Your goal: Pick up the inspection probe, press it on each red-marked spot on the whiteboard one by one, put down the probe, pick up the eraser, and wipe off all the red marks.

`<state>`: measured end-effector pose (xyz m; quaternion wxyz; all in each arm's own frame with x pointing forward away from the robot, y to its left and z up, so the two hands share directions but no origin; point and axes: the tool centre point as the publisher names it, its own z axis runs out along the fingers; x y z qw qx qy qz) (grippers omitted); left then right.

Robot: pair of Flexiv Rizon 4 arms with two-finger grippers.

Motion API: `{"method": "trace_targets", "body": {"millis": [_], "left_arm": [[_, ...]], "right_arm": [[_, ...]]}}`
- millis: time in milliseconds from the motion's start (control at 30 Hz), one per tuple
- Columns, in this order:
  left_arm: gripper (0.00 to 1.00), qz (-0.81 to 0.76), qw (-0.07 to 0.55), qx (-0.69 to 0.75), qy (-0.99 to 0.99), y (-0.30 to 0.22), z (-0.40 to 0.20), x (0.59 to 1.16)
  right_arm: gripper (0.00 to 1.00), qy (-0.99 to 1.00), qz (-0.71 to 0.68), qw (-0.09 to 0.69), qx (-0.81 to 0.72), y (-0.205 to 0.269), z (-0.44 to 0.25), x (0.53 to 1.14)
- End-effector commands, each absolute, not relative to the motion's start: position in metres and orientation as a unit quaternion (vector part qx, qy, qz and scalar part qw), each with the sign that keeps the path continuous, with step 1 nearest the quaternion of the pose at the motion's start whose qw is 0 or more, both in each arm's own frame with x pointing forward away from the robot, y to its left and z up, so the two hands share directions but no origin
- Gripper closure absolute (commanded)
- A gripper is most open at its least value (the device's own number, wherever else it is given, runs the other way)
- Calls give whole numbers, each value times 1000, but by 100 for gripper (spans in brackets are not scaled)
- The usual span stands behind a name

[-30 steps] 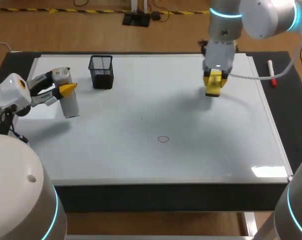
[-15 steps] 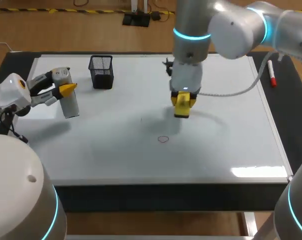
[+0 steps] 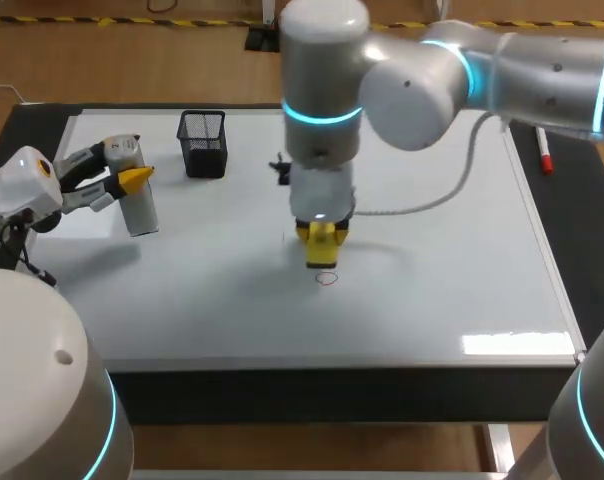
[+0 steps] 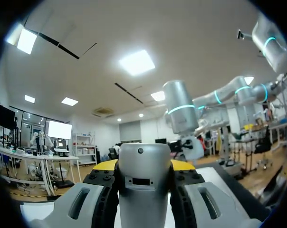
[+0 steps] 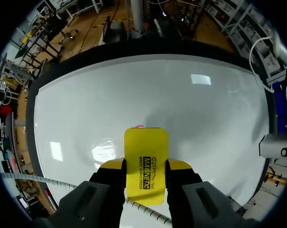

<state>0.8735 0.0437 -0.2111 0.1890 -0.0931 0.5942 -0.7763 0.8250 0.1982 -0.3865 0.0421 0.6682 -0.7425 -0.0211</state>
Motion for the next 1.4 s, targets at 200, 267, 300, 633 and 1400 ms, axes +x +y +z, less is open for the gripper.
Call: {"method": "trace_targets", "body": {"millis": [200, 267, 300, 633, 1400], "left_arm": [[100, -776, 189, -93, 594, 44, -210, 873], [100, -776, 189, -93, 594, 44, -210, 873], [100, -776, 189, -93, 594, 44, -210, 873], [100, -776, 189, -93, 594, 44, -210, 873], [100, -776, 189, -93, 594, 44, -210, 873]], "right_arm": [[100, -731, -21, 43, 681, 221, -398, 801], [100, -731, -23, 44, 681, 223, -401, 798], [100, -728, -28, 40, 684, 223, -402, 797], [100, -716, -44, 29, 696, 220, -411, 791], [100, -700, -53, 28, 712, 204, -426, 789]]}}
